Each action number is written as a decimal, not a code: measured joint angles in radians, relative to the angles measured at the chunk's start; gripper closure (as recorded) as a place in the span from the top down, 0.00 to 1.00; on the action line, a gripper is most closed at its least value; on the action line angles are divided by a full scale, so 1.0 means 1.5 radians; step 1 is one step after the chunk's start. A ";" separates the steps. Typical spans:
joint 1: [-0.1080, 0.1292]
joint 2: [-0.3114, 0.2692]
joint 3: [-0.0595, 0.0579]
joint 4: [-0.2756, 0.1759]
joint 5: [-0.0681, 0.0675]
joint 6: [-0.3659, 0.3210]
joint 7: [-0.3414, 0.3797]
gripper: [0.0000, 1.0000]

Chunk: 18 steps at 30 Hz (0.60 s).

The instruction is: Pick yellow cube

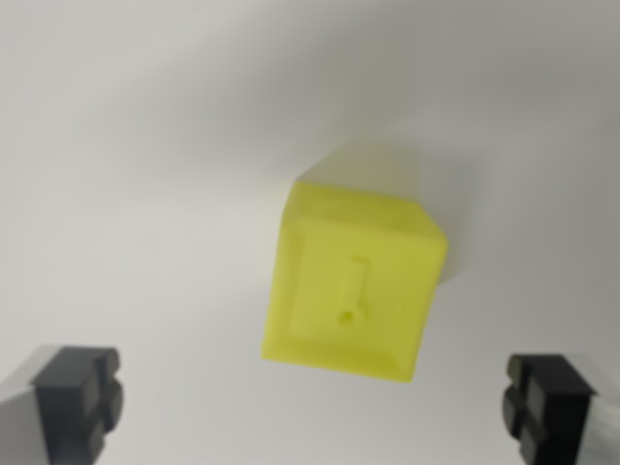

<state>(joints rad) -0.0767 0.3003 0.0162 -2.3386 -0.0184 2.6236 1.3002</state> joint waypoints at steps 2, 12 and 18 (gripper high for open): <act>-0.001 0.006 0.000 -0.004 0.000 0.011 0.008 1.00; -0.005 0.037 0.000 -0.021 0.001 0.064 0.050 1.00; -0.008 0.047 0.000 -0.028 0.001 0.083 0.070 1.00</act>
<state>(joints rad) -0.0888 0.3702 0.0163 -2.3810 -0.0169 2.7481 1.4056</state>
